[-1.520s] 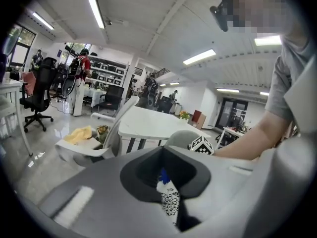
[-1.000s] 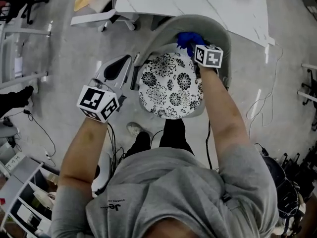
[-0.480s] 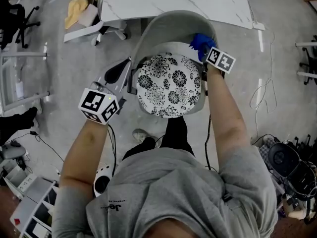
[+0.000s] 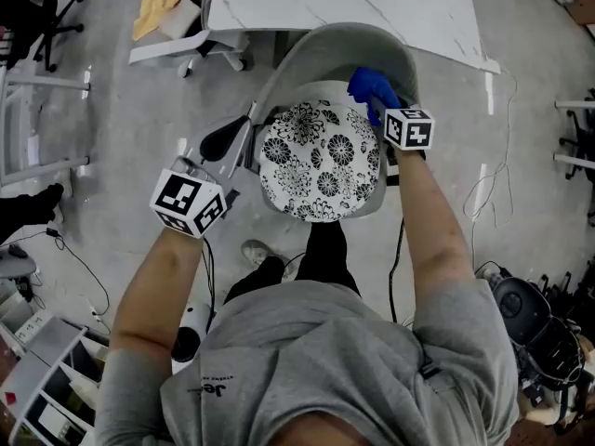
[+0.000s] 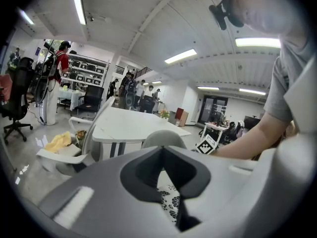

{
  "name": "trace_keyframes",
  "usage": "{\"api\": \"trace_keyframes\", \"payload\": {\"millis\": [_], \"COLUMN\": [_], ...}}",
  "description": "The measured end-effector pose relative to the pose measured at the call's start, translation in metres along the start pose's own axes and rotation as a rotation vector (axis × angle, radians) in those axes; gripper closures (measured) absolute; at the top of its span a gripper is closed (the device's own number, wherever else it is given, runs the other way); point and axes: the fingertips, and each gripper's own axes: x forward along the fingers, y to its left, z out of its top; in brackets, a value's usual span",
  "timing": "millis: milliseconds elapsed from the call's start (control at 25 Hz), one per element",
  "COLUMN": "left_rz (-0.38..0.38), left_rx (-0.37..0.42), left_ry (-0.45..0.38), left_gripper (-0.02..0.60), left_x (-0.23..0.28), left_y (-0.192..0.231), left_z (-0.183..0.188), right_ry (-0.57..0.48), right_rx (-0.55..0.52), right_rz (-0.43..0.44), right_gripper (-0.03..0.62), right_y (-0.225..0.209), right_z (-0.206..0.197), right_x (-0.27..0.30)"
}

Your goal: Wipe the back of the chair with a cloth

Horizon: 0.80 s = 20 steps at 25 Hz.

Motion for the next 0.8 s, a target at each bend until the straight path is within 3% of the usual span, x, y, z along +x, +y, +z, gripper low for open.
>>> {"api": "trace_keyframes", "payload": {"millis": [240, 400, 520, 800], "left_rz": [0.089, 0.144, 0.176, 0.21], "left_rx": [-0.044, -0.077, -0.105, -0.157], "left_ry": [-0.004, -0.011, -0.013, -0.017], "left_gripper": [0.523, 0.523, 0.523, 0.523], "left_x": [-0.014, -0.021, -0.025, -0.028], "left_y": [0.019, 0.031, 0.034, 0.044], "left_z": [-0.018, -0.029, -0.041, -0.054], "right_ry": [0.138, 0.251, 0.255, 0.199], "right_rx": [-0.39, -0.579, -0.6, -0.343], "right_rz": [0.393, 0.527, 0.52, 0.35], "right_gripper": [0.464, 0.464, 0.464, 0.462], "right_y": [0.129, 0.178, 0.189, 0.162], "right_z": [-0.014, -0.037, -0.037, -0.014], "right_x": [0.07, 0.103, 0.125, 0.149]}}
